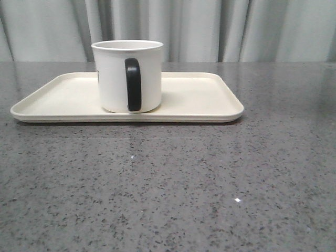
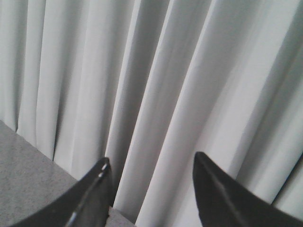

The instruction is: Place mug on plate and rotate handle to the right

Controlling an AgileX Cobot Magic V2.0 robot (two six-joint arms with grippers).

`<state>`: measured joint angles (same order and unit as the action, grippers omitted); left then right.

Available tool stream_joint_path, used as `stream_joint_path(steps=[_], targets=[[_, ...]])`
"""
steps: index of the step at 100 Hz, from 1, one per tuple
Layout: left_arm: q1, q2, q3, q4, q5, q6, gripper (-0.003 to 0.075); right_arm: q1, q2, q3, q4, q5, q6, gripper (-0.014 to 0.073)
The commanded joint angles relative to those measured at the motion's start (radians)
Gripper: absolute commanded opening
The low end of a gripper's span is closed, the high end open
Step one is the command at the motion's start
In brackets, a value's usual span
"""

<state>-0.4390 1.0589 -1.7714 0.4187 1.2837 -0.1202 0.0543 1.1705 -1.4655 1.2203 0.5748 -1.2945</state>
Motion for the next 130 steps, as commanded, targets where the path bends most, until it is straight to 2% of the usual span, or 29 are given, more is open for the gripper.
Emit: stream_joint_path(steps=[1, 33, 57, 78, 130], targets=[[-0.005, -0.052, 0.047, 0.043, -0.026, -0.05, 0.0337, 0.0, 0.009, -0.042, 0.021, 0.007, 0.021, 0.0401], [-0.005, -0.224, 0.375, 0.055, -0.119, -0.169, 0.0337, 0.002, 0.084, -0.042, 0.01, 0.132, 0.044, 0.0401], [-0.005, -0.272, 0.551, 0.055, -0.141, -0.194, 0.0337, 0.045, 0.136, -0.042, -0.086, 0.174, 0.094, 0.0401], [-0.005, -0.272, 0.583, 0.053, -0.139, -0.194, 0.0337, 0.124, 0.171, -0.042, -0.181, 0.143, 0.128, 0.0401], [-0.005, -0.272, 0.583, 0.053, -0.097, -0.194, 0.0337, 0.226, 0.334, -0.164, -0.27, 0.185, 0.246, 0.0401]])
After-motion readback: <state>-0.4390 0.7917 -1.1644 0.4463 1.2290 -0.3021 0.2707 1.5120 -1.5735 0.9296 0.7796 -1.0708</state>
